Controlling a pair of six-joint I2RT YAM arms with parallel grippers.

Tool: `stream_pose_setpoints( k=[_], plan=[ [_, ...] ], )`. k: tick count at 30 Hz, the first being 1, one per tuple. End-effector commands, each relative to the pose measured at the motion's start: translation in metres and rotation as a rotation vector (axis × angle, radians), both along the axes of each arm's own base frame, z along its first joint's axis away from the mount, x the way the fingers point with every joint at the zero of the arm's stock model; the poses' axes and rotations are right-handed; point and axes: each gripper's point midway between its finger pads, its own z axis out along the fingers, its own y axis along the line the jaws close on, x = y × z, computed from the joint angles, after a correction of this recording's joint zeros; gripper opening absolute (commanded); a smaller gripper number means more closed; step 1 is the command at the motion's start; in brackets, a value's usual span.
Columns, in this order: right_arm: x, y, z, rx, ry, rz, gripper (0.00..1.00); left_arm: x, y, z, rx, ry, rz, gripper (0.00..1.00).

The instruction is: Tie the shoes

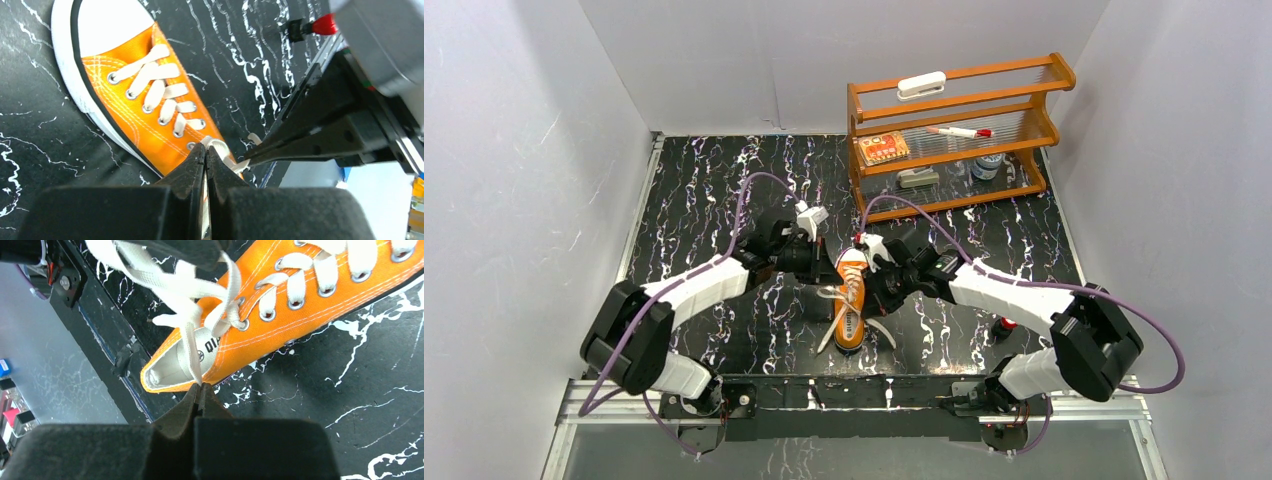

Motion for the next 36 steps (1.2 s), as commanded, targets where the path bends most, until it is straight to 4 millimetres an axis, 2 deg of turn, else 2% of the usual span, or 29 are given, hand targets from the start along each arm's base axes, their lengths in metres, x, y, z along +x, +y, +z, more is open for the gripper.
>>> stream_pose_setpoints(
  k=[1,3,5,9,12,17,25,36],
  plan=[
    [0.021,0.012,0.034,0.076,-0.091,-0.073,0.0,-0.002,-0.007,0.028,-0.125,-0.079,0.041,0.0],
    [0.033,0.019,0.038,0.087,-0.105,-0.11,0.0,-0.01,-0.011,0.026,-0.178,-0.06,0.061,0.0],
    [0.041,0.033,0.039,0.114,-0.076,-0.115,0.0,-0.012,-0.012,0.022,-0.177,-0.049,0.076,0.0],
    [0.044,0.053,0.036,0.16,-0.006,-0.117,0.0,-0.014,-0.011,0.021,-0.164,-0.058,0.053,0.0],
    [0.061,0.042,0.028,0.089,-0.021,-0.268,0.0,-0.017,-0.011,0.02,-0.17,-0.056,0.048,0.0],
    [0.067,0.034,0.015,0.039,-0.006,-0.357,0.0,-0.02,-0.012,0.023,-0.189,-0.05,0.045,0.0],
    [0.065,0.04,0.008,0.068,0.031,-0.367,0.0,-0.023,-0.007,0.009,-0.14,-0.01,0.057,0.0],
    [0.059,0.046,0.004,0.094,0.068,-0.339,0.0,-0.02,-0.003,0.0,-0.063,-0.026,0.06,0.24]
  ],
)
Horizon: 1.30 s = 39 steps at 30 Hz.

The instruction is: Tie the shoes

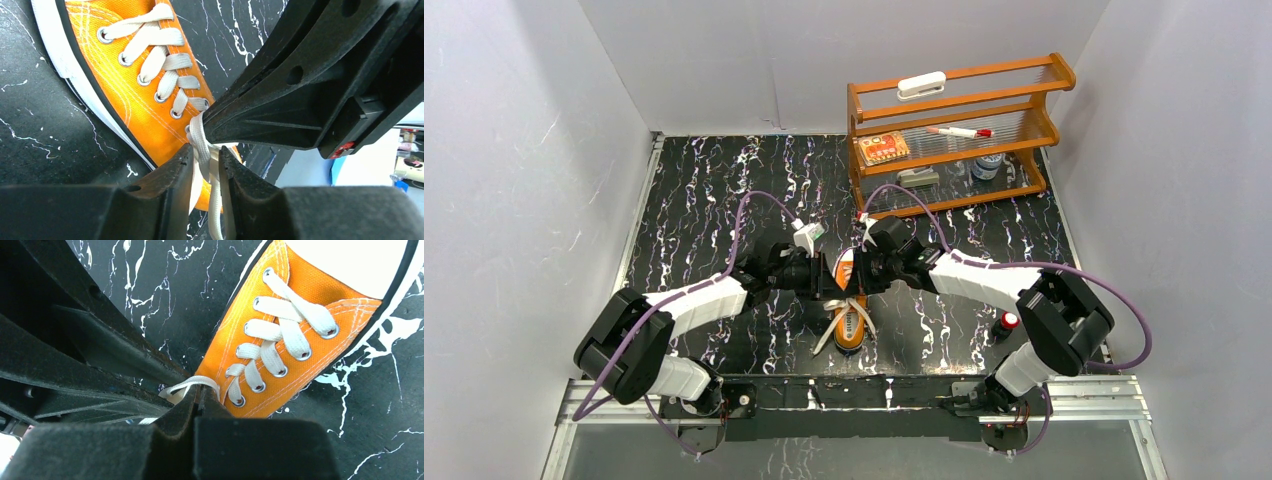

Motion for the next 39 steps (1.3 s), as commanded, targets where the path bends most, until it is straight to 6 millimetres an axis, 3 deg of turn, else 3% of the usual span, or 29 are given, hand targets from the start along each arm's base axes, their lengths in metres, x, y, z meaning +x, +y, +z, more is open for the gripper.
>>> stream_pose_setpoints(
  k=[1,20,23,25,31,35,39],
  plan=[
    [0.004,0.008,0.009,0.055,-0.015,0.003,0.0,0.005,-0.002,0.008,0.019,-0.044,-0.01,0.26],
    [0.0,0.01,0.008,0.068,0.006,0.019,0.0,0.006,-0.012,0.007,-0.016,-0.037,-0.035,0.39],
    [0.001,0.011,0.011,0.071,0.001,0.02,0.0,0.006,-0.009,-0.003,0.032,-0.017,-0.044,0.33],
    [0.0,0.011,0.013,0.074,-0.002,0.025,0.0,0.005,-0.006,-0.01,0.071,-0.006,-0.048,0.23],
    [-0.002,0.011,0.019,0.081,-0.011,0.043,0.0,0.013,-0.001,-0.012,0.12,-0.054,-0.04,0.03],
    [-0.008,0.009,0.028,0.086,-0.017,0.08,0.0,0.016,0.001,-0.013,0.154,-0.09,-0.057,0.0],
    [-0.012,-0.001,0.047,0.049,-0.073,0.145,0.28,0.019,0.001,-0.01,0.167,-0.141,-0.068,0.0]
  ],
)
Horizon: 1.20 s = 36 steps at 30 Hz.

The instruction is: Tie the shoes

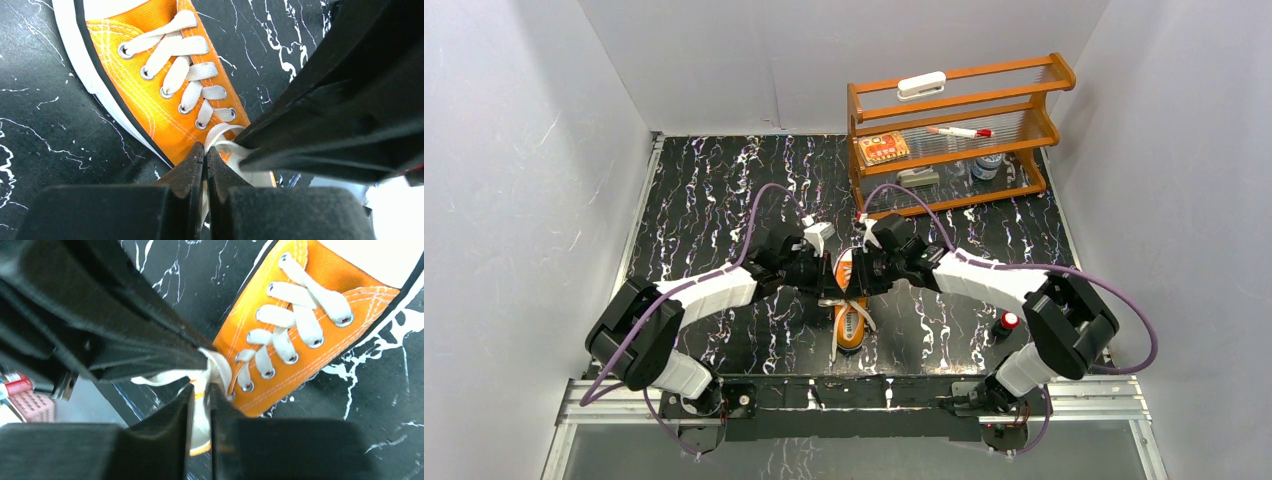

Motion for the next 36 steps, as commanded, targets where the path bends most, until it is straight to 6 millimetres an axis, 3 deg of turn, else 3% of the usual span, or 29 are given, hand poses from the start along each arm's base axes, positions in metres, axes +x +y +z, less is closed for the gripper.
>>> stream_pose_setpoints(
  k=[1,5,8,13,18,22,26,31,36],
  plan=[
    [-0.003,-0.003,0.049,0.021,-0.119,0.113,0.35,0.008,-0.001,0.011,0.025,-0.099,-0.03,0.0],
    [0.001,-0.011,0.062,0.034,-0.169,0.181,0.54,0.004,-0.005,0.011,0.025,-0.125,-0.073,0.0],
    [0.01,-0.013,0.056,0.059,-0.131,0.207,0.54,0.003,-0.007,0.012,0.035,-0.154,-0.094,0.0],
    [0.022,-0.004,0.045,0.142,-0.056,0.274,0.48,0.004,-0.006,0.018,0.021,-0.212,-0.094,0.0],
    [0.027,0.002,0.026,0.128,0.008,0.3,0.35,0.005,-0.007,0.025,0.014,-0.264,-0.107,0.0],
    [0.025,0.006,0.017,0.141,0.044,0.311,0.22,0.003,-0.011,0.027,0.0,-0.278,-0.138,0.0],
    [0.025,0.002,0.015,0.122,0.047,0.3,0.0,0.004,-0.009,0.026,0.012,-0.283,-0.132,0.0],
    [0.019,-0.002,0.033,0.136,0.023,0.29,0.0,0.004,-0.004,0.018,0.047,-0.267,-0.115,0.0],
    [0.012,-0.008,0.039,0.159,0.0,0.258,0.0,0.006,-0.005,0.012,0.059,-0.258,-0.12,0.0]
  ],
)
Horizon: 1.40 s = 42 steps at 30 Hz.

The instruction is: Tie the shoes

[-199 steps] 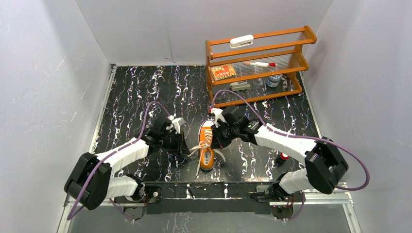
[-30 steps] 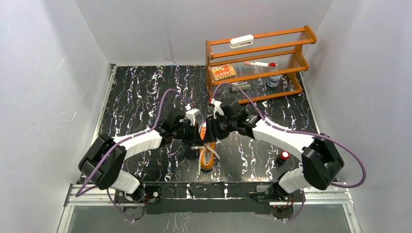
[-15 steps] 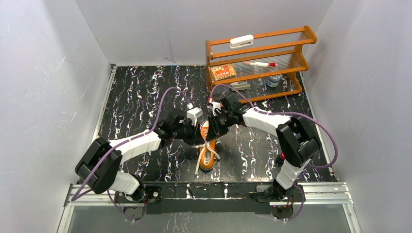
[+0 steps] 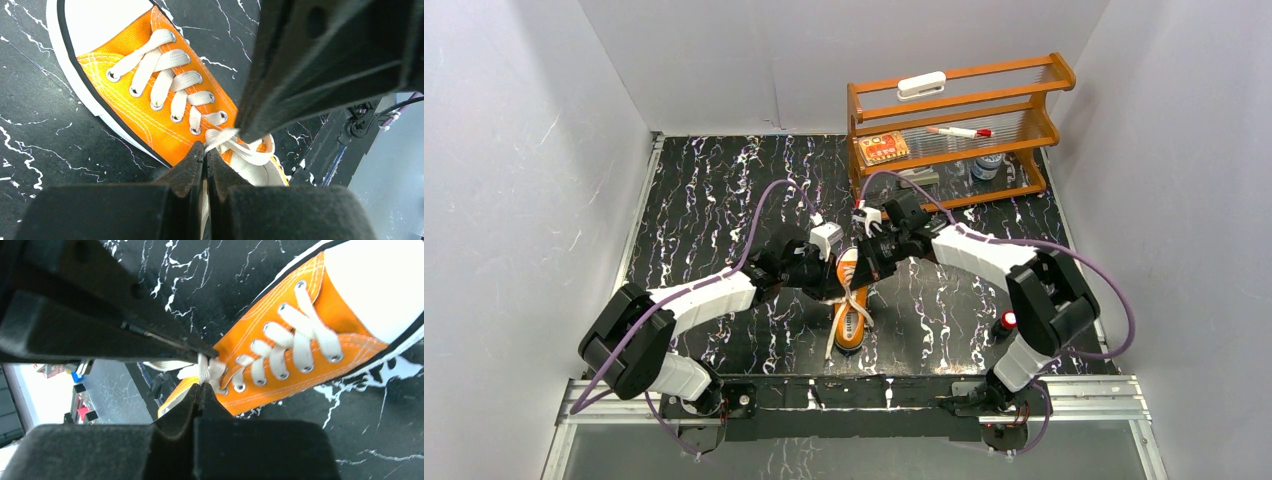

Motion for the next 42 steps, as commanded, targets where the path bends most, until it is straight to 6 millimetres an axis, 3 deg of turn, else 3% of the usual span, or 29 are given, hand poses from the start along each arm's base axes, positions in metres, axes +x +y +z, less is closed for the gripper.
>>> stream_pose_setpoints(
  k=[1,6,10,16,22,28,30,35,42],
  plan=[
    [-0.004,0.002,0.028,0.08,-0.066,-0.012,0.0,0.005,-0.001,0.005,0.001,-0.039,-0.001,0.0],
    [-0.013,0.007,0.032,0.145,-0.016,0.008,0.0,0.009,-0.009,0.012,-0.06,-0.051,0.013,0.0],
    [-0.015,0.013,0.034,0.178,0.011,0.011,0.0,0.007,-0.029,0.019,-0.15,-0.003,-0.04,0.0],
    [-0.019,0.015,0.036,0.187,0.049,0.031,0.01,-0.003,-0.032,0.015,-0.185,0.041,-0.057,0.0],
    [-0.023,-0.002,0.037,0.134,0.018,0.031,0.31,-0.008,-0.027,0.009,-0.176,0.054,-0.049,0.0],
    [-0.004,-0.039,0.048,0.151,-0.015,-0.072,0.51,-0.008,-0.025,0.009,-0.177,0.051,-0.037,0.0],
    [-0.003,-0.05,0.039,0.176,-0.019,-0.08,0.56,-0.008,-0.026,0.01,-0.183,0.055,-0.04,0.0],
    [-0.006,-0.04,0.033,0.281,-0.08,0.052,0.49,-0.008,-0.029,0.009,-0.199,0.06,-0.041,0.0],
    [-0.006,-0.034,0.029,0.374,-0.362,0.152,0.45,-0.009,-0.033,0.01,-0.225,0.053,-0.07,0.0]
  ],
)
